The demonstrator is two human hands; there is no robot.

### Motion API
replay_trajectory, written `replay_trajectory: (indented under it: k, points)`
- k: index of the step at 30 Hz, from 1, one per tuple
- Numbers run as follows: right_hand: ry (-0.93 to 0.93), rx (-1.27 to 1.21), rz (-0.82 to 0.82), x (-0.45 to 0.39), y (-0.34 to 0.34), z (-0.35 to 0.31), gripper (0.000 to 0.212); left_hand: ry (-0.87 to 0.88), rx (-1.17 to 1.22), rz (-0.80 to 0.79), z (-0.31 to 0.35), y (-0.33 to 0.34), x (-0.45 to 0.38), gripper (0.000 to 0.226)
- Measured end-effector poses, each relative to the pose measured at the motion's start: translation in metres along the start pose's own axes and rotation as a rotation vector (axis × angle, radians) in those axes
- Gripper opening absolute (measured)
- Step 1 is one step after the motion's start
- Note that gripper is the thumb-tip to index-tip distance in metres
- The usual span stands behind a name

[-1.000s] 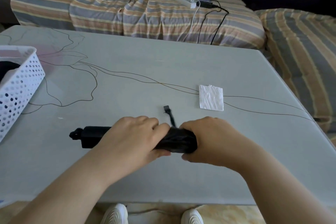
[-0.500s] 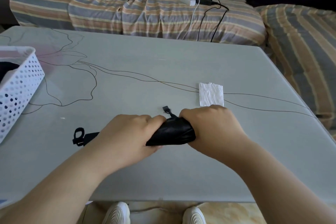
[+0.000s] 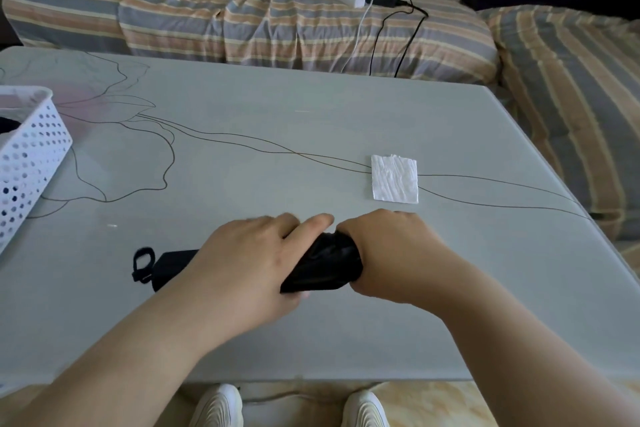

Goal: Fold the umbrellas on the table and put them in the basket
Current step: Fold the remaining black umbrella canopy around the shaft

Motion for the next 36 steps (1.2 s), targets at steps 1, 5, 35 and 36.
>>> replay_trajectory:
  k: [1, 5, 35, 36]
  points:
    - [-0.003, -0.002, -0.005, 0.000, -0.001, -0.001, 0.010, -0.008, 0.063, -0.056, -0.001, 0.002, -0.002, 0.075]
    - [-0.043, 0.063, 0.015, 0.000, -0.002, -0.002, 0.008, -0.063, 0.276, -0.120, -0.009, 0.008, -0.001, 0.063]
    - [0.197, -1.253, 0.391, -0.029, 0.015, 0.024, 0.022, -0.671, 1.489, -0.482, -0.042, 0.001, 0.002, 0.009]
    - [0.191, -1.290, 0.400, -0.029, 0.015, 0.023, 0.023, -0.663, 1.492, -0.484, -0.042, 0.000, 0.002, 0.009]
Point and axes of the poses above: each hand's wrist, its own x-axis away from the middle knuckle, its own y-axis out of the palm, z = x × y, the point moved 8 cm from there along -x, towards the middle knuckle, and after that the axes turned 13 degrees about -y, right-handed, at the moved point
